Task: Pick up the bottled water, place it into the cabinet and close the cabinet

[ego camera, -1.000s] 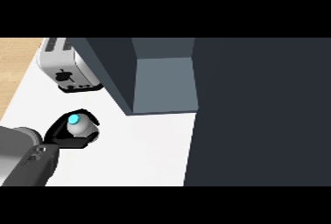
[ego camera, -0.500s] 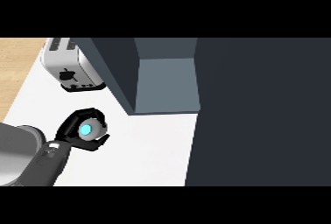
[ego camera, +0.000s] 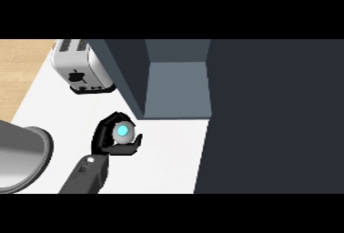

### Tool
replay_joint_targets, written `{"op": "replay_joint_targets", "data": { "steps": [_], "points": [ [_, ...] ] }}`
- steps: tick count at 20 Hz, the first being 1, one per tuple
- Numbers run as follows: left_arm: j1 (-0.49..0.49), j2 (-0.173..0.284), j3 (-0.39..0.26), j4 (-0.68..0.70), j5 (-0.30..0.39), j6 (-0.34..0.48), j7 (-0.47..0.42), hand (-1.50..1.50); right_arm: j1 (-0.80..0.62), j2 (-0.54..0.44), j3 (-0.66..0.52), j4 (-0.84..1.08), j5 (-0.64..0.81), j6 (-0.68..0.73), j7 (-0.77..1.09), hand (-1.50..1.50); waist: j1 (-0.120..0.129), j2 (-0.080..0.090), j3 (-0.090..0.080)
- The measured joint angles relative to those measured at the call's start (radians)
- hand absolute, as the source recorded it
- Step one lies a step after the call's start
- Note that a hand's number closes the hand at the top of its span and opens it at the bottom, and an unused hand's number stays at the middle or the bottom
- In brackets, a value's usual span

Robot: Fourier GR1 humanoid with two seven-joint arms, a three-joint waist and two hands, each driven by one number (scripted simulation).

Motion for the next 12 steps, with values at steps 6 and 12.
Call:
{"op": "replay_joint_targets", "data": {
  "steps": [6,12],
  "points": [
    [0.034,-0.033,-0.175,-0.189,0.191,0.100,0.129,1.50,0.051,-0.010,0.044,0.001,0.008,-0.019,-0.052,-1.50,-0.004,-0.001,0.000],
    [0.031,-0.041,-0.362,-0.395,0.325,0.281,0.296,1.50,0.038,-0.025,0.036,-0.004,0.010,-0.027,-0.044,-1.50,-0.004,0.002,0.000]
  ]
}}
